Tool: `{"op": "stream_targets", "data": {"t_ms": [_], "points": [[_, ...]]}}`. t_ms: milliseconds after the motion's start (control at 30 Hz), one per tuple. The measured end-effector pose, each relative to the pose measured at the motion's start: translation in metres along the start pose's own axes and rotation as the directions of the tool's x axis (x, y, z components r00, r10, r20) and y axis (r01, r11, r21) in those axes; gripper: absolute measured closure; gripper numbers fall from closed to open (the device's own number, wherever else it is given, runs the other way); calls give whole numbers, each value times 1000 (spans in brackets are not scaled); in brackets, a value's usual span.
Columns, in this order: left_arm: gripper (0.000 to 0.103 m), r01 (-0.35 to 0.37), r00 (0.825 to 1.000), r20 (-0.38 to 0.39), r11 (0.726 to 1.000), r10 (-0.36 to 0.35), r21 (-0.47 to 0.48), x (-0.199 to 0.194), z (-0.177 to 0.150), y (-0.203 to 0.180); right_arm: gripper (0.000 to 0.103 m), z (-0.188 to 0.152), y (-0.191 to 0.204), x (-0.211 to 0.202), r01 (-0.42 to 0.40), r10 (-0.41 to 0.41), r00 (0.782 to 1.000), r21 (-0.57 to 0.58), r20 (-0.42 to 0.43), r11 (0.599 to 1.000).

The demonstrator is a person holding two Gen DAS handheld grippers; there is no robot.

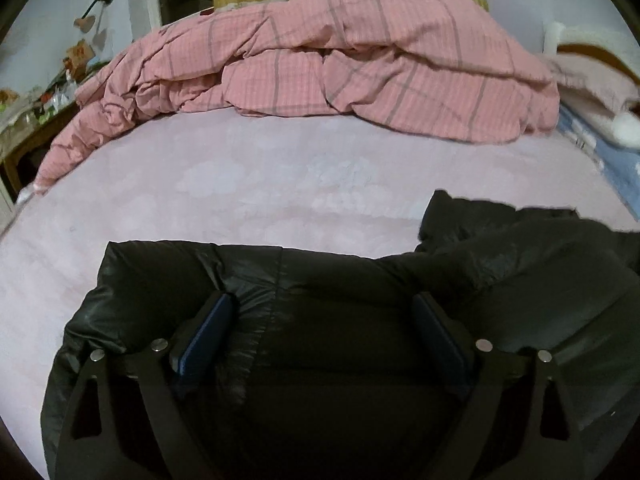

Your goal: Fold large clothes

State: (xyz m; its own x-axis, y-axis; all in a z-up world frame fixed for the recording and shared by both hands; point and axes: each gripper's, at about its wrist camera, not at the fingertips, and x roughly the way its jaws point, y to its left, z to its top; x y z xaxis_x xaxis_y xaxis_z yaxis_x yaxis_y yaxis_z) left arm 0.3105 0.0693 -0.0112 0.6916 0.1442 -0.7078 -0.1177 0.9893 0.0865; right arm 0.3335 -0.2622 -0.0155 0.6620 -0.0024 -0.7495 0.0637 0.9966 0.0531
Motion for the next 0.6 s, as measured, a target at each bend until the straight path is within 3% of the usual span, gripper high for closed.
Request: {"op": "stream_targets", "data": {"t_ms": [100,300,367,400,467,533,600], "points": [[14,-36,999,-32,999,36,18,4,-3,-1,19,0,3,5,25,-25,1000,-18,-18,1000],[17,-5,998,-60,1000,7,23,7,-2,1,19,0,22,10,131,-136,990,-132,-33,983],[33,-10,998,-65,999,12,34,-7,1,4,19,2,28,4,150,-159,987,-182,-35,972],[35,-1,999,-53,1000,2,17,-20,2,5,26,4,28,-2,142,-151,988,-179,-36,973],[33,115,991,75,992,-112,-43,-70,2,9,31,6,17,-35,16,-16,1000,-77,0,997],[30,147,977,152,989,-149,27,-108,1,-2,31,7,15,-61,-122,123,992,-27,31,992],[29,217,968,105,970,-229,114,-121,2,-20,31,8,29,-83,-219,221,975,-72,24,973]]}}
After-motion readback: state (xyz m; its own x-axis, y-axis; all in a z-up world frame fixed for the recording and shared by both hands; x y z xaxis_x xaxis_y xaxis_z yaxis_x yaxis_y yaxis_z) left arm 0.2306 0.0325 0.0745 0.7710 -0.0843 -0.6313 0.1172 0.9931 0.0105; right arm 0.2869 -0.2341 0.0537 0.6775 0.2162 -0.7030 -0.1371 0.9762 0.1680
